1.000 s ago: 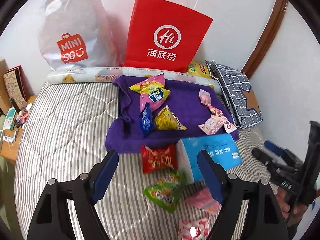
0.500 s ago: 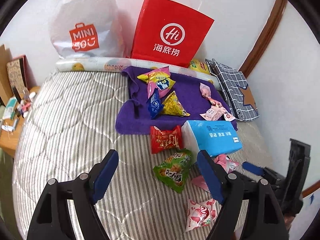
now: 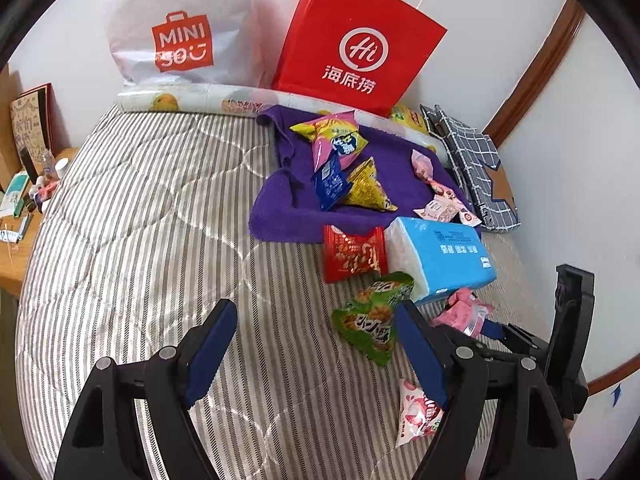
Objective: Organize snacks
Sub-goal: 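Grasp the pink bag with the silver band with the right gripper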
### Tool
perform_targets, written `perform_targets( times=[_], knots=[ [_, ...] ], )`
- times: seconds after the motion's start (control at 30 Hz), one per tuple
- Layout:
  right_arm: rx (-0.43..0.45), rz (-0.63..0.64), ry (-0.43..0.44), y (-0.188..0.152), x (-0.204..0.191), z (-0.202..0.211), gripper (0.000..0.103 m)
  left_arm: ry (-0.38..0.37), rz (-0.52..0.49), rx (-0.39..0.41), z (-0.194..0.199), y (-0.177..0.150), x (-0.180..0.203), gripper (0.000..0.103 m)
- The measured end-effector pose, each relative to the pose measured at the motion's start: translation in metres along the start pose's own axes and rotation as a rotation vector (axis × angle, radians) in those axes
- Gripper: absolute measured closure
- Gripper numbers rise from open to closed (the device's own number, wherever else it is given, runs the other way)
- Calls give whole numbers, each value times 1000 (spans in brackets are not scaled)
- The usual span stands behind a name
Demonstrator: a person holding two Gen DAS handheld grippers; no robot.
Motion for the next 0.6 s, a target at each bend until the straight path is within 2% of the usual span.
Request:
perform_targets(
  times=[0.03, 0.07, 0.27, 0.6],
  knots=[
    [4, 0, -3, 1, 0, -2, 26, 3, -1, -3, -1, -1, -1, 23],
    [9, -3, -9, 2, 1, -3, 32, 5, -1, -7, -2, -3, -1, 23],
    [27, -15, 19, 0, 4, -1, 44, 13, -20, -25, -5, -10, 5, 23],
    [105, 7, 21, -4, 11, 46, 45, 15, -97, -71, -14, -36, 39, 23]
  ],
)
Point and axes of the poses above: each gripper's, at about its wrist camera, not at the fingertips, and z roughly against the way its jaws point, x to its right, y to its top, the point moved 8 cm from there along -z, roughly the way its jaws point, and after that the axes turned 8 degrees about y, right-handed, at the moved point
